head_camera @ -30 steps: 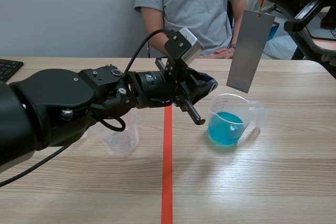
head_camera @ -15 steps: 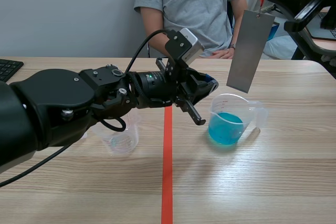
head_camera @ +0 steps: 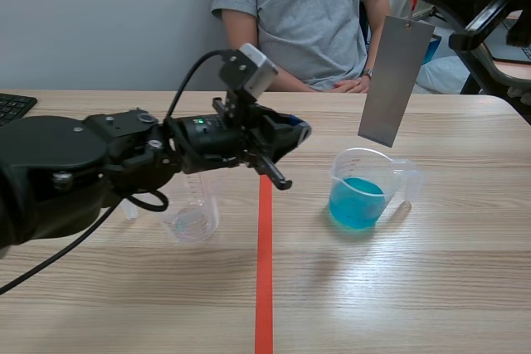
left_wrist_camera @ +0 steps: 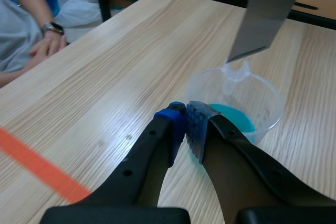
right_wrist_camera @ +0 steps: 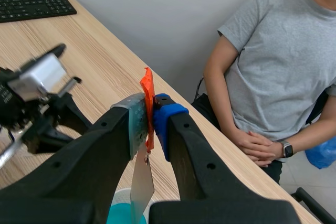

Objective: Do the redox reaction experiment.
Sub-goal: 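Raise the plate and point at it, then put the plate into the left beaker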

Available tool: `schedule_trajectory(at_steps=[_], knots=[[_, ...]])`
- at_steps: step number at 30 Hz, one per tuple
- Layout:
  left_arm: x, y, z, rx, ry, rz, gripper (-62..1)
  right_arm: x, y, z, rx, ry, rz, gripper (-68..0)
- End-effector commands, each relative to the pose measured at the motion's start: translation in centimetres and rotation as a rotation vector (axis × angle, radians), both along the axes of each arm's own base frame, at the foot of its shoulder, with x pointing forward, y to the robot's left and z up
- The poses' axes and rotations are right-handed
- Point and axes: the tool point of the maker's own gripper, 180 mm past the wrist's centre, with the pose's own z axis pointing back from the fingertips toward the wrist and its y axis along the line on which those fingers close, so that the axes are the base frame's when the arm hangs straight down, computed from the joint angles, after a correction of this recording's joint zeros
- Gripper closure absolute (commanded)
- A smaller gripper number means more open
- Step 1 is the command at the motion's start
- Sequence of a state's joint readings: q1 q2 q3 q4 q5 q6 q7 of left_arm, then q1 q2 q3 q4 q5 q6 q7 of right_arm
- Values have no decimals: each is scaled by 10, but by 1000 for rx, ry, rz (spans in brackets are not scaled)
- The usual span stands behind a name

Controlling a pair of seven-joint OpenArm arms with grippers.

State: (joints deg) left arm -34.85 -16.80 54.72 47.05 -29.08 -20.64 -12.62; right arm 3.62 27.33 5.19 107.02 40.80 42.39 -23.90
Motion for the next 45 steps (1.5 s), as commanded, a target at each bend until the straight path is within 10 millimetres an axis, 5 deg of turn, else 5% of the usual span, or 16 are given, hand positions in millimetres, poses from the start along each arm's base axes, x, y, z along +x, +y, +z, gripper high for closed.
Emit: schedule_trajectory(at_steps=[1, 13, 25, 29, 36, 45], knots=[[6, 20, 18, -42, -30, 44, -41, -1, -1, 14, 3, -44, 11, -14], [-32, 155, 39, 45, -79, 316, -41, -1, -1, 14, 3, -44, 11, -14], [-118, 270, -19, 248, 118, 626, -41, -1, -1, 14, 3, -44, 11, -14], [-159, 288, -44, 294, 228, 681, -41, -1, -1, 14, 3, -44, 11, -14], [-218, 287, -76, 306, 393, 727, -41, -1, 0, 15, 3, -45, 14, -14], [-248, 280, -91, 271, 476, 811, -41, -3, 9, 13, 8, -42, 42, -15]])
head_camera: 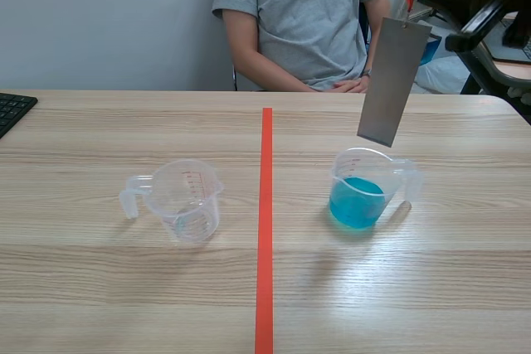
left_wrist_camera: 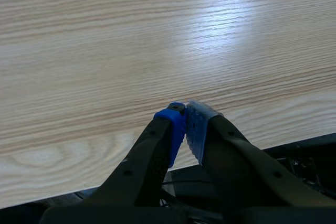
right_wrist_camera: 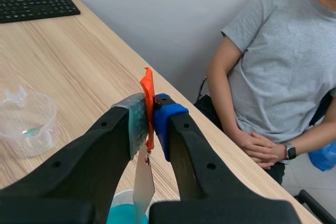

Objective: Do the redox reaction experiment.
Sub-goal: 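Put the plate into the left beaker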

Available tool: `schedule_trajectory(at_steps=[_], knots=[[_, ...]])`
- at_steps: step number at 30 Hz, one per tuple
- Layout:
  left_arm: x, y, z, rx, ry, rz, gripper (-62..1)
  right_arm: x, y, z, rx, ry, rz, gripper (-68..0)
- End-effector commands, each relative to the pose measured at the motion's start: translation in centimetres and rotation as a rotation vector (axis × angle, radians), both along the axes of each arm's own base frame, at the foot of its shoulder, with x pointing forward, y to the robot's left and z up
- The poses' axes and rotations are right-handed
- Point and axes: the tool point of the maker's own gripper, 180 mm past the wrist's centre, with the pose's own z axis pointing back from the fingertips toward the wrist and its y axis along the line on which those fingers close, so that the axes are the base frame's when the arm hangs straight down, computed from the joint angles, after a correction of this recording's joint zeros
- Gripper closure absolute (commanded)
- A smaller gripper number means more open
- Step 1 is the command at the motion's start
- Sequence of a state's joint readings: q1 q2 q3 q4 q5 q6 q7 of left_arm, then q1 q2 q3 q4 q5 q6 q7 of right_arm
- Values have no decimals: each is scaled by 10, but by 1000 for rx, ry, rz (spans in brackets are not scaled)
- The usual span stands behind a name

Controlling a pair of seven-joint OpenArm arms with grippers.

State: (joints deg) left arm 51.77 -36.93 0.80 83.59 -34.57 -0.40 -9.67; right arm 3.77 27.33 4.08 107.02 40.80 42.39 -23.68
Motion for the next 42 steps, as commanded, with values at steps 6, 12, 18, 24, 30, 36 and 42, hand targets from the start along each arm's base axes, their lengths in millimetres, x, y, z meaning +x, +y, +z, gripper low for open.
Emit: schedule_trajectory(at_steps=[6, 12, 18, 24, 30, 36, 42], knots=[[-5, -8, -4, -28, 4, 54, -41, -3, 12, 18, 20, -60, 53, -15], [-13, -10, -7, -37, 24, 68, -41, -3, 28, 27, 22, -87, 104, -15], [-22, -10, -9, -37, 47, 68, -41, -4, 52, 36, 34, -113, 166, -15], [-22, -10, -9, -37, 48, 68, -41, -7, 84, 43, 43, -144, 229, -15], [-22, -10, -9, -37, 48, 68, -41, -11, 121, 45, 55, -157, 277, -15], [-22, -10, -9, -36, 48, 69, -41, -18, 157, 42, 71, -151, 325, -15], [-22, -10, -9, -36, 48, 69, -41, -25, 188, 38, 79, -138, 367, -15]])
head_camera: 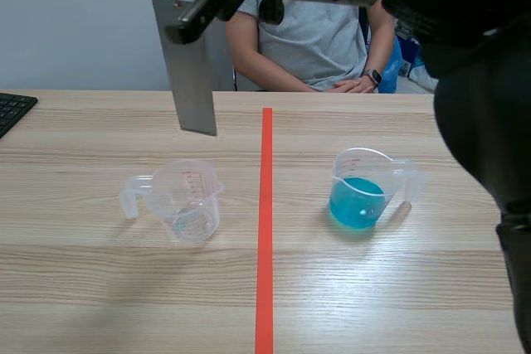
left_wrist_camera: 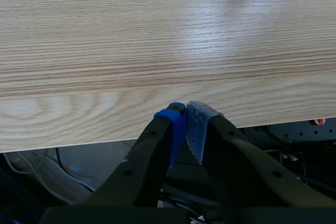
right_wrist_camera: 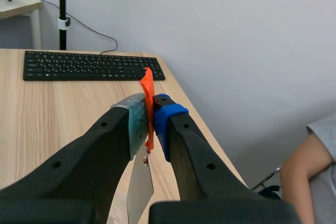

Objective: Do the redox reaction experiment.
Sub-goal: 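Put the plate into the left beaker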

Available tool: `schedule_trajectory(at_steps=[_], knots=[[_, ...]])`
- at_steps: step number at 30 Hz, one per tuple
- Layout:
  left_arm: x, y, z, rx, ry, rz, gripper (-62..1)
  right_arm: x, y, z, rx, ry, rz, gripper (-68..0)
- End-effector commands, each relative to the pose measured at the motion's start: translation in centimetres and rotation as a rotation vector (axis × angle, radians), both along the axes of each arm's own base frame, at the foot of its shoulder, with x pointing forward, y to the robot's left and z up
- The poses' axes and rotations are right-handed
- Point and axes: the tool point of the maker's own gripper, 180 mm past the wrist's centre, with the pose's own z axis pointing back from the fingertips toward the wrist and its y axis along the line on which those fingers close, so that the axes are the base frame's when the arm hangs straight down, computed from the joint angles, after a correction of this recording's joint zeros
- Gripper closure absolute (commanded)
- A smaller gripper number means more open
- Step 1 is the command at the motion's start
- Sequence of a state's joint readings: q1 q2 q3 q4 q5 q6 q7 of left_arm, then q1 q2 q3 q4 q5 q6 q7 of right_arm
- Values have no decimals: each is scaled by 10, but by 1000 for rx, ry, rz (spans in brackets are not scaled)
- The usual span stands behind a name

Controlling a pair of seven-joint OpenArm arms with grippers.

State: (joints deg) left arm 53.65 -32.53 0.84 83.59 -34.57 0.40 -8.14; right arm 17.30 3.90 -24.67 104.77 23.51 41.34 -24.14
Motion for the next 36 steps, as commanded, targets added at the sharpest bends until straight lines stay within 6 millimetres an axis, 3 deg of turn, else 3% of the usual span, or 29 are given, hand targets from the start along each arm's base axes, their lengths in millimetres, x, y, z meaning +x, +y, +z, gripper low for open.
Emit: schedule_trajectory(at_steps=[1, 8, 36], knots=[[0, -4, 2, -10, -11, -2, -41, 1, 5, 12, 17, -33, 7, -15], [0, -4, 2, -10, -11, -2, -41, 1, 22, 1, -4, -8, 21, -15], [0, -3, 2, -9, -11, -2, -41, 21, 41, -69, -9, 130, 42, -15]])
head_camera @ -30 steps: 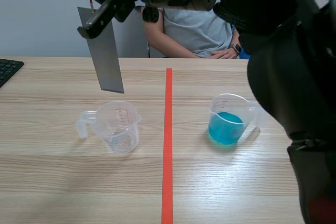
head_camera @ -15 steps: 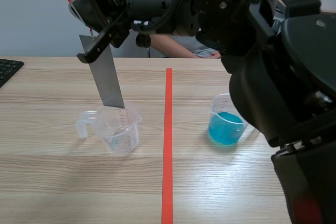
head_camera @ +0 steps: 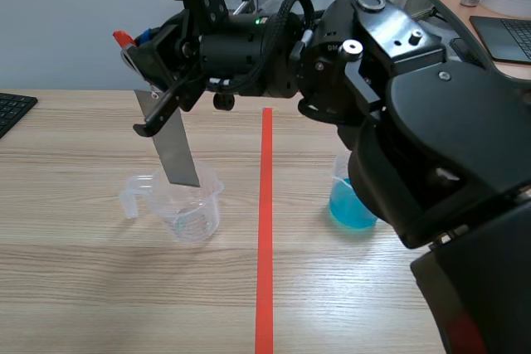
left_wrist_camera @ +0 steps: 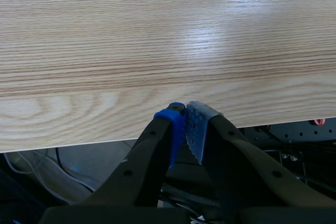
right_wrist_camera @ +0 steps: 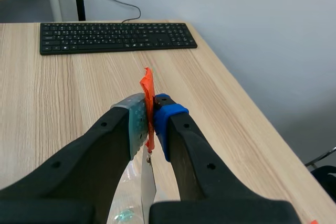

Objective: Do the redox reaction experiment.
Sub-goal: 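Put the plate into the left beaker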

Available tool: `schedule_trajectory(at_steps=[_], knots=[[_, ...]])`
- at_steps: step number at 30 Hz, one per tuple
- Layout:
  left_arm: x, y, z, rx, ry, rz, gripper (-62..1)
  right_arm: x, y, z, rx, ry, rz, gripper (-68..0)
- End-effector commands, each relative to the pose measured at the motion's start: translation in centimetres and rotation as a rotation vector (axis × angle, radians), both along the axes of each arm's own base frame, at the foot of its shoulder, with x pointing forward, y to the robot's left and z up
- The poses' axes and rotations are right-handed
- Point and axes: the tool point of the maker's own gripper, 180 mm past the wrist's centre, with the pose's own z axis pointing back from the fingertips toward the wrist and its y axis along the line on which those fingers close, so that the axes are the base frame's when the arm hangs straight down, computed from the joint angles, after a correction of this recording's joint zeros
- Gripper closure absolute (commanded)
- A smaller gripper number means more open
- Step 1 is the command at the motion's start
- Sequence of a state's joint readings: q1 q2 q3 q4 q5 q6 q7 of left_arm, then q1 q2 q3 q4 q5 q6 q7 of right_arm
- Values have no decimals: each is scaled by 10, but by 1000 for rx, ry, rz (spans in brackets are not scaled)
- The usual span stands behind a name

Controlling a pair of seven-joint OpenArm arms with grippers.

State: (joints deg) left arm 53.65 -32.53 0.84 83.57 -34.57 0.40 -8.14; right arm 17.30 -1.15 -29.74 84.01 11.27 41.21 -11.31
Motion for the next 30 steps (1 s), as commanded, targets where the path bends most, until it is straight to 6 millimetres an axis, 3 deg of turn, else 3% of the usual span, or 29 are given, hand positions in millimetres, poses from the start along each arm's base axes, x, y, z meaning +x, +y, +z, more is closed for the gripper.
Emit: schedule_trajectory(at_steps=[1, 16, 26, 28, 30], knots=[[0, -4, 2, -10, -11, -2, -41, 6, 2, 16, 32, -43, 5, -15], [0, -2, 2, -4, -12, 2, -41, 26, -1, -31, 2, -28, -17, -15], [0, -2, 2, -4, -12, 2, -41, 20, 4, -40, -24, -35, 10, -16], [0, -2, 2, -4, -12, 2, -41, 18, 6, -40, -27, -35, 18, -57], [0, -2, 2, -4, -12, 2, -42, 15, 9, -42, -30, -35, 29, -149]])
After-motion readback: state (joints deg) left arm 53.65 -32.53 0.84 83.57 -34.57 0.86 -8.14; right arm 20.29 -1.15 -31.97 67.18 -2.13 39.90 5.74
